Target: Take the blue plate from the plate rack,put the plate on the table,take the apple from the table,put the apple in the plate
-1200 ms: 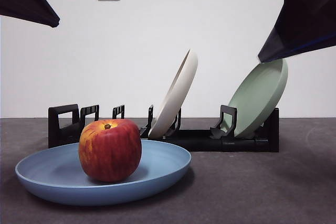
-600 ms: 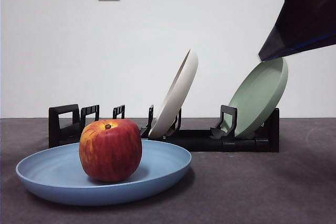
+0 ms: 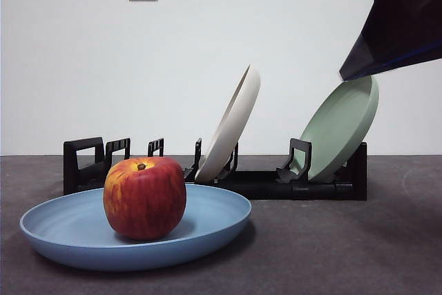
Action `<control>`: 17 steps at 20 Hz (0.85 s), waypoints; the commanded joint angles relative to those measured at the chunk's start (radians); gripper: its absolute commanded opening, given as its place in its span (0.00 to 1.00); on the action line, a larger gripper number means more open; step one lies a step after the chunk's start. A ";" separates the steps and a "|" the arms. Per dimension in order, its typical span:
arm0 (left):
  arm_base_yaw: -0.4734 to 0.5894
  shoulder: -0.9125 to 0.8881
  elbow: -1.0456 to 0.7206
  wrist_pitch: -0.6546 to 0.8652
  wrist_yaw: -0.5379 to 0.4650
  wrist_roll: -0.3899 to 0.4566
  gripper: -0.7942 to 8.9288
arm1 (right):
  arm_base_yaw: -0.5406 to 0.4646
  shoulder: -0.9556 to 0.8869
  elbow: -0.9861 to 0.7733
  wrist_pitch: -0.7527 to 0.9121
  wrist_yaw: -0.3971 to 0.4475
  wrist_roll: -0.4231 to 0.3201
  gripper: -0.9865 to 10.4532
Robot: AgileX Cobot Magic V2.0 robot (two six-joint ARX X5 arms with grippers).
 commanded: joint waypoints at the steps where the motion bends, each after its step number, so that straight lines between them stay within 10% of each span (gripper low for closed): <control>1: 0.019 -0.003 -0.026 0.016 0.002 0.012 0.08 | 0.001 -0.002 -0.003 0.006 0.003 0.010 0.09; 17: 0.026 -0.003 -0.043 0.024 -0.002 0.000 0.08 | 0.001 -0.002 -0.003 0.006 0.003 0.010 0.09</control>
